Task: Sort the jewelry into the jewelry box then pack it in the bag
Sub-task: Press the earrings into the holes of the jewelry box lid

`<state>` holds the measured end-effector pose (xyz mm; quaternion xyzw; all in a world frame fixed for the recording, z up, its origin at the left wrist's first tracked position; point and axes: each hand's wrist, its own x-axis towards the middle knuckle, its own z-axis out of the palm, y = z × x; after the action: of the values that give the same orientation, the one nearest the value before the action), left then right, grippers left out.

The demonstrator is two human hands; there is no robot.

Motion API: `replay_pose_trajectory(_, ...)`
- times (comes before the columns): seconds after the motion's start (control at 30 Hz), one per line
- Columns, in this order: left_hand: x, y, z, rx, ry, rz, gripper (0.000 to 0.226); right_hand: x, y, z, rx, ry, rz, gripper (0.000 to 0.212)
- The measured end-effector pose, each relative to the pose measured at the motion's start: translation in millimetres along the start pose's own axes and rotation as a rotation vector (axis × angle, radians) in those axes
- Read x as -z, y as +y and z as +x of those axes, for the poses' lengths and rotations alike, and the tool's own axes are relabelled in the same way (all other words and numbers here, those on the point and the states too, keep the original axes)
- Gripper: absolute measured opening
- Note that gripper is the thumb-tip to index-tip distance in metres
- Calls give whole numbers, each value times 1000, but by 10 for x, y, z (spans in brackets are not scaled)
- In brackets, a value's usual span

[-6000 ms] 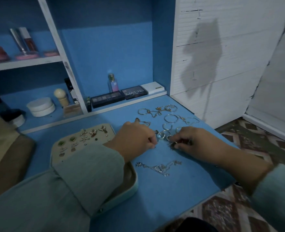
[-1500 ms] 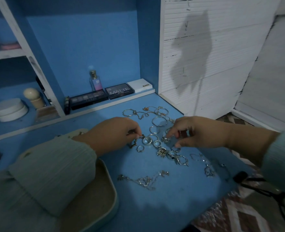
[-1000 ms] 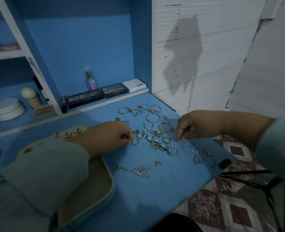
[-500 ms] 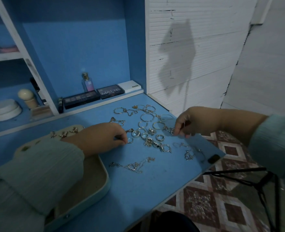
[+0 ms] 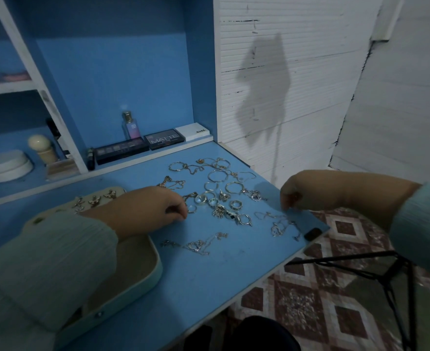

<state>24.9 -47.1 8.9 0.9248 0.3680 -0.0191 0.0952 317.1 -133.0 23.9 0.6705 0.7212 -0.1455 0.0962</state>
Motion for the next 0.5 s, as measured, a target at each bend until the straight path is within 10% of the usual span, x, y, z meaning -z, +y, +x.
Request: replay_pose_trajectory(0.5, 28, -8, -243, 36, -29, 31, 12, -196, -366, 15, 154, 101, 228, 20)
